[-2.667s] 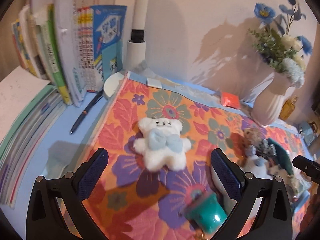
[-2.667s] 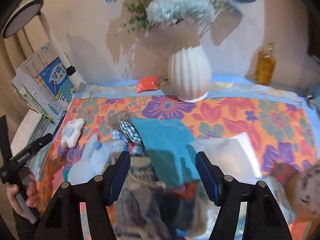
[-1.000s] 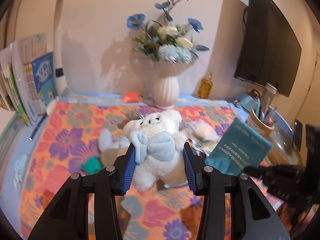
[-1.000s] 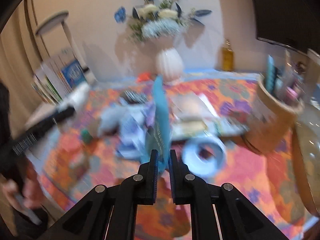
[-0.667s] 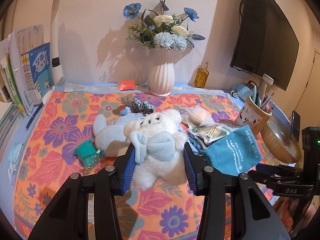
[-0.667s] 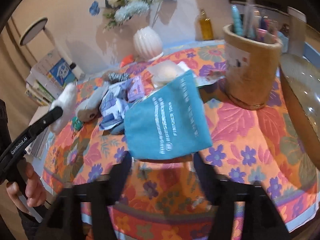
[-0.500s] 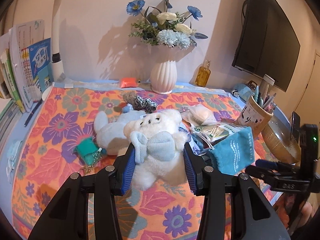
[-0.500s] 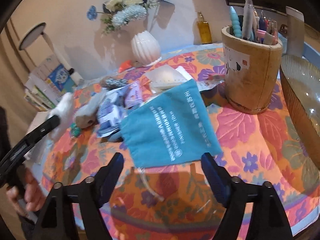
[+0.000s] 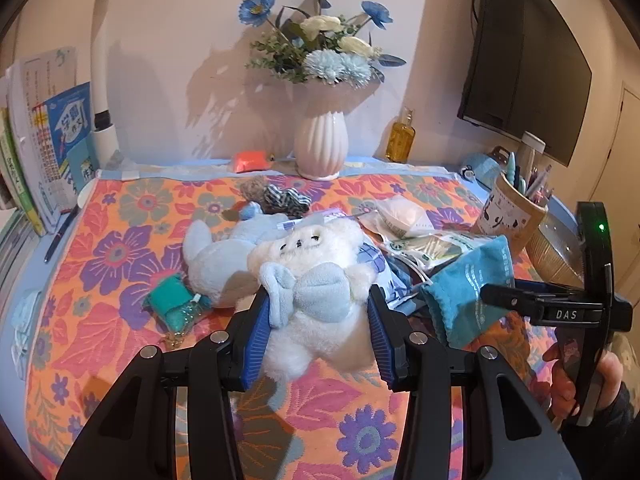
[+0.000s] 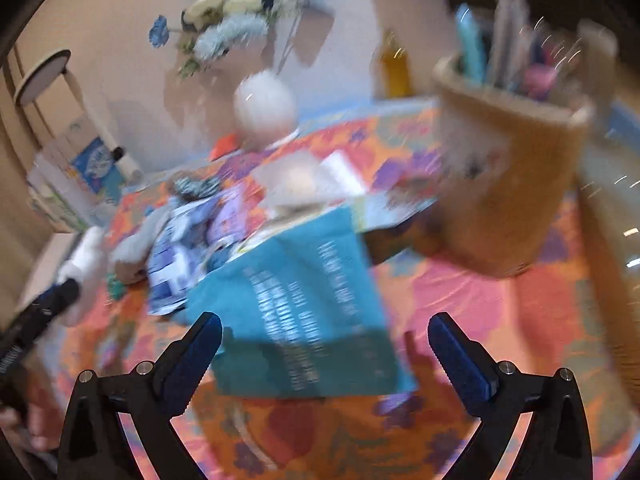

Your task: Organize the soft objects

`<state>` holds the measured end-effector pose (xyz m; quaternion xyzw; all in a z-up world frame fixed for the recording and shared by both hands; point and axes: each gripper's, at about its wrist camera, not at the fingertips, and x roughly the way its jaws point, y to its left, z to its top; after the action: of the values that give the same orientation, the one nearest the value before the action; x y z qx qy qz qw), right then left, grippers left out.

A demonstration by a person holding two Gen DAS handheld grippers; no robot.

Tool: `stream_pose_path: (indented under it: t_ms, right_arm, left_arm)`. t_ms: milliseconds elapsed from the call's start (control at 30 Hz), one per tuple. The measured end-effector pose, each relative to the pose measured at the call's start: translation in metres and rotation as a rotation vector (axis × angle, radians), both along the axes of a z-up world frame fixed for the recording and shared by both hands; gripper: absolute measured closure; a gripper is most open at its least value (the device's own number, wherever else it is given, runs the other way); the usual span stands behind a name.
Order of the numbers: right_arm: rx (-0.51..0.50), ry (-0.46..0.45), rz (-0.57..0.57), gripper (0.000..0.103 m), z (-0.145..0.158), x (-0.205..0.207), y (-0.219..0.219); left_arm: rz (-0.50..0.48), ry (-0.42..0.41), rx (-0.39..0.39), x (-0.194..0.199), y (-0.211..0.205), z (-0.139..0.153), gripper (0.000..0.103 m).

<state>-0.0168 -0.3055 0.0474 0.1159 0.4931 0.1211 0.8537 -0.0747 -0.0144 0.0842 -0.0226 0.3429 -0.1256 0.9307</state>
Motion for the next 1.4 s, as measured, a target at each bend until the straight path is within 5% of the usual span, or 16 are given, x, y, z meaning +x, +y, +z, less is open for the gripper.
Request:
stream_pose_path:
  t_ms: [233, 433, 500, 567, 700, 767, 1133, 1333, 1400]
  right_arm:
    - [-0.171, -0.081, 0.089, 0.000, 0.014, -0.025, 0.061]
    - [-0.434, -0.091, 0.134, 0.000, -0.007, -0.026, 0.112]
    - [-0.484, -0.097, 0.112, 0.007, -0.011, -0.024, 0.113]
    - [-0.470, -0.085, 0.095, 0.038, -0.013, -0.019, 0.107]
    - [-0.338, -0.066, 0.106, 0.062, -0.009, -0.018, 0.088]
    - [-0.292, -0.069, 0.119, 0.086, -0.002, -0.022, 0.084]
    - [-0.064, -0.149, 0.041, 0.088, 0.055, -0.058, 0.027]
    - [-0.046, -0.162, 0.024, 0.087, 0.072, -0.074, -0.009]
    - [-0.044, -0.115, 0.072, 0.071, 0.062, -0.071, -0.004]
  left_arm:
    - [0.006, 0.023, -0.004, 0.004, 0.002, -0.008, 0.061]
    - [0.021, 0.034, -0.010, 0.002, 0.009, -0.012, 0.061]
    - [0.023, 0.032, -0.008, 0.000, 0.011, -0.012, 0.061]
    - [0.023, 0.030, -0.007, -0.001, 0.012, -0.010, 0.061]
    - [0.014, 0.019, -0.002, -0.003, 0.007, -0.004, 0.061]
    - [0.004, 0.013, 0.000, -0.004, 0.003, 0.000, 0.061]
    - [-0.112, -0.033, 0.044, -0.019, -0.054, 0.020, 0.061]
    - [-0.165, -0.070, 0.064, -0.025, -0.090, 0.032, 0.061]
    - [-0.164, -0.060, 0.052, -0.024, -0.091, 0.031, 0.061]
